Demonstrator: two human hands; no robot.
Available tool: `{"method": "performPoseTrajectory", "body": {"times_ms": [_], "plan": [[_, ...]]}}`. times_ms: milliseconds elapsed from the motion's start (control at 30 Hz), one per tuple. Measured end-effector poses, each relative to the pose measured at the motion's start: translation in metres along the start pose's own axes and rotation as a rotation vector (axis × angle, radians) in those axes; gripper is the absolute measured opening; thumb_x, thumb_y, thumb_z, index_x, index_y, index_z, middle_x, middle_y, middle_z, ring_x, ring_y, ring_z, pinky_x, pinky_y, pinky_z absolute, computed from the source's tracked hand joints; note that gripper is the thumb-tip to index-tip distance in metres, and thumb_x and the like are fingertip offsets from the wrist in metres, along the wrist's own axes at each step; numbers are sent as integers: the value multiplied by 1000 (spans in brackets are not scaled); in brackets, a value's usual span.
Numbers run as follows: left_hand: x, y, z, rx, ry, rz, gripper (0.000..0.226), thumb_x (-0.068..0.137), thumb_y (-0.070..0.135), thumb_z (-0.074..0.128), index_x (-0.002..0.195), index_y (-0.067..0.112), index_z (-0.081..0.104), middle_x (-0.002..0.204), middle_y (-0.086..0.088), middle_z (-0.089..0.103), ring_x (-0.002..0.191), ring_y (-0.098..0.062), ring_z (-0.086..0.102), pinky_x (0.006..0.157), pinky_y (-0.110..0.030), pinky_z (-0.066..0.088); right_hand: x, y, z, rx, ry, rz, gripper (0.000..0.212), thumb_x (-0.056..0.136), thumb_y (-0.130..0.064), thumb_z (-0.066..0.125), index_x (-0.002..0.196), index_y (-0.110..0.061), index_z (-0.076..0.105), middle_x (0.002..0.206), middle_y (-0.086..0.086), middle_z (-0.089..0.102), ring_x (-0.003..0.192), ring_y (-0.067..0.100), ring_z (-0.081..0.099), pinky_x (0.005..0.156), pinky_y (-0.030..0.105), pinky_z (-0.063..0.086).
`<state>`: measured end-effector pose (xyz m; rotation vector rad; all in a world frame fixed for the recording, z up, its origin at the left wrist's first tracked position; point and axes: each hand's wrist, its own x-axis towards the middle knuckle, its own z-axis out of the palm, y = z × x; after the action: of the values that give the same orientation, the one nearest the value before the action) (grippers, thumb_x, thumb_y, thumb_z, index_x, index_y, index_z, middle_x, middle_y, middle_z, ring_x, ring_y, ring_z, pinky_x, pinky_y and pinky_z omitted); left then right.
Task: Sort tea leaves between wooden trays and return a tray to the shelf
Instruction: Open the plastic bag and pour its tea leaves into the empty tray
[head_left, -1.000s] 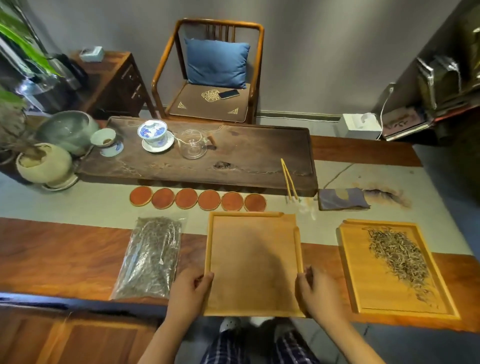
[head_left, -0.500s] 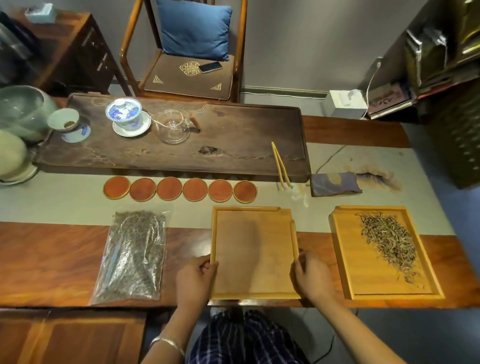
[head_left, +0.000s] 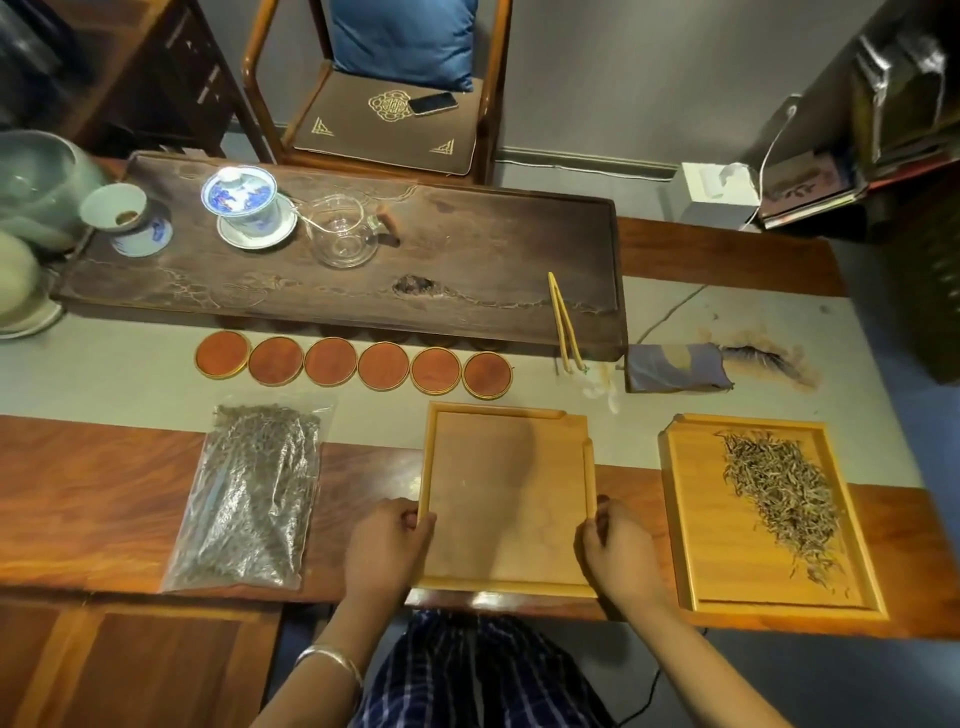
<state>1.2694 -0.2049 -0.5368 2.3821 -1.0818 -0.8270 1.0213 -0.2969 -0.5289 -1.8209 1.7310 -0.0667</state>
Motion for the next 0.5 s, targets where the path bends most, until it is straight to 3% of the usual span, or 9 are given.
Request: {"method": "performPoseTrajectory", "body": {"times_ms": [100, 200, 267, 367, 500], "plan": [[4, 3, -16, 72, 30, -55, 22, 81, 47, 66, 73, 27, 63, 68, 9, 61, 63, -11, 57, 50, -26, 35, -1, -11, -7, -163, 0, -40, 23, 97, -24, 48, 107, -5, 55, 104, 12, 56, 88, 27, 60, 69, 29, 45], [10, -8, -46, 15, 173, -95, 27, 82, 40, 66, 63, 25, 54, 58, 9, 55, 54, -6, 50, 46, -23, 28, 3, -38, -16, -266, 123, -174, 29, 94, -30, 50, 109, -5, 56, 100, 13, 58, 91, 25, 56, 77, 31, 47], [13, -25, -70, -37, 271, -141, 24, 83, 28, 67, 63, 21, 56, 57, 6, 56, 53, -7, 50, 44, -23, 28, 11, -70, -12, -199, 68, -280, 32, 95, -30, 50, 115, -6, 56, 106, 12, 58, 95, 24, 56, 81, 31, 47], [13, -55, -104, -104, 406, -217, 9, 83, 24, 67, 80, 17, 62, 67, 8, 58, 60, -13, 52, 47, -22, 30, 27, -132, 12, -165, -55, -453, 31, 95, -32, 47, 120, -14, 54, 116, 4, 55, 104, 19, 53, 86, 26, 43], [8, -100, -129, -63, 467, -338, 26, 84, 35, 66, 95, 13, 59, 87, -1, 57, 83, -23, 59, 59, -30, 39, 42, -213, 56, -175, -187, -647, 33, 95, -29, 48, 122, -11, 54, 118, 8, 57, 104, 22, 56, 85, 32, 46]]}}
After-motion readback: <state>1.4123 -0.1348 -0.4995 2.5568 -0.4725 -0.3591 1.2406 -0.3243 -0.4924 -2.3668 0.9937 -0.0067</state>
